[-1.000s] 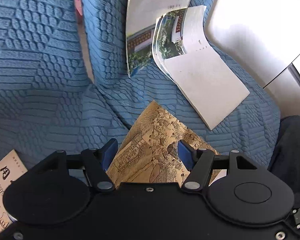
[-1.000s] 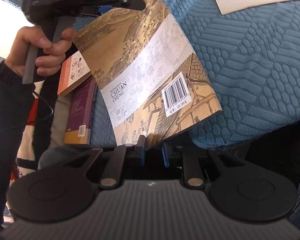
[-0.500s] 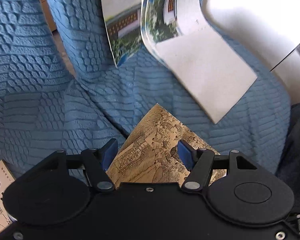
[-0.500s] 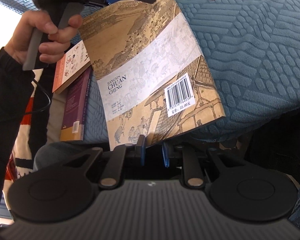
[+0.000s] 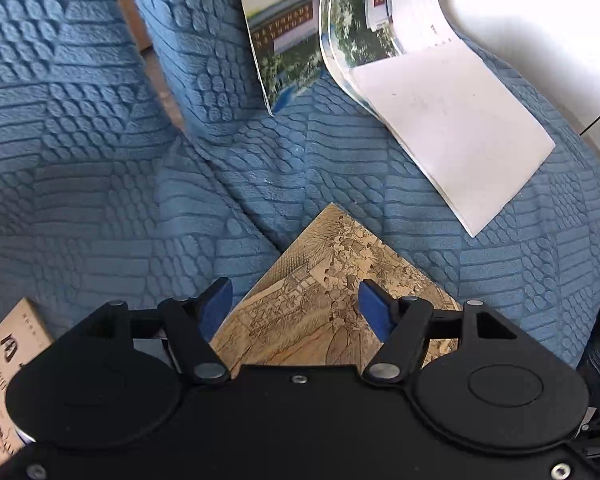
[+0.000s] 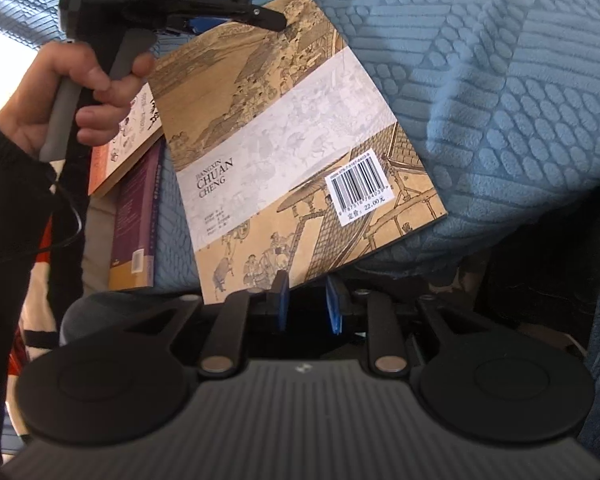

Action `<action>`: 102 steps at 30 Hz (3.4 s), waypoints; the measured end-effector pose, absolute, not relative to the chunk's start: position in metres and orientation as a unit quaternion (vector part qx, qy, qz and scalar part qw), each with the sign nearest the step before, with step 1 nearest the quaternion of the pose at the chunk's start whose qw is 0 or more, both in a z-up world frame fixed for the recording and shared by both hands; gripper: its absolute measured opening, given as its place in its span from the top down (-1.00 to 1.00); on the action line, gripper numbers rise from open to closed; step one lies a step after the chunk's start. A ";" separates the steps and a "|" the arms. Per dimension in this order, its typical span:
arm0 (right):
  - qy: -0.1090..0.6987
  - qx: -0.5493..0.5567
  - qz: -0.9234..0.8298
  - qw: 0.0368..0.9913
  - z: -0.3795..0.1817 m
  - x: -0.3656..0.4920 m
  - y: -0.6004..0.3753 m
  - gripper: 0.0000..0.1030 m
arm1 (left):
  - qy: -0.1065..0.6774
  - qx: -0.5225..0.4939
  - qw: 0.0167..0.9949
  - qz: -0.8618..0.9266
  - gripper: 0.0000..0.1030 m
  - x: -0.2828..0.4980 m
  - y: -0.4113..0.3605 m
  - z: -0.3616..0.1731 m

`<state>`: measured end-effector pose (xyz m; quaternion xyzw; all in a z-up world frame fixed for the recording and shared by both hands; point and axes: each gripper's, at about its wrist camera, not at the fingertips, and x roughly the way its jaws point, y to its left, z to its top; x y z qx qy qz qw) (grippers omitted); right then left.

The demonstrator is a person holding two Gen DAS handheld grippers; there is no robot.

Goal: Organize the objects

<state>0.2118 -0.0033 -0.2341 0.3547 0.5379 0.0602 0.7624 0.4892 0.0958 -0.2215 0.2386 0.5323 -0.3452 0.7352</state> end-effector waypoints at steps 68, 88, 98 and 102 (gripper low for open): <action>0.323 0.121 0.094 0.934 -0.042 0.151 0.033 0.29 | 0.339 -0.054 0.932 -0.119 -0.59 0.194 0.270 0.003; 0.325 0.088 0.038 0.941 -0.054 0.188 0.040 -0.84 | 0.353 -0.064 0.931 -0.075 -1.00 0.209 0.293 -0.013; 0.329 0.081 0.052 0.939 -0.057 0.202 0.052 -0.84 | 0.362 -0.071 0.927 -0.068 -1.00 0.218 0.302 -0.021; 0.330 0.079 0.058 0.939 -0.057 0.208 0.056 -0.84 | 0.363 -0.073 0.927 -0.064 -1.00 0.222 0.306 -0.023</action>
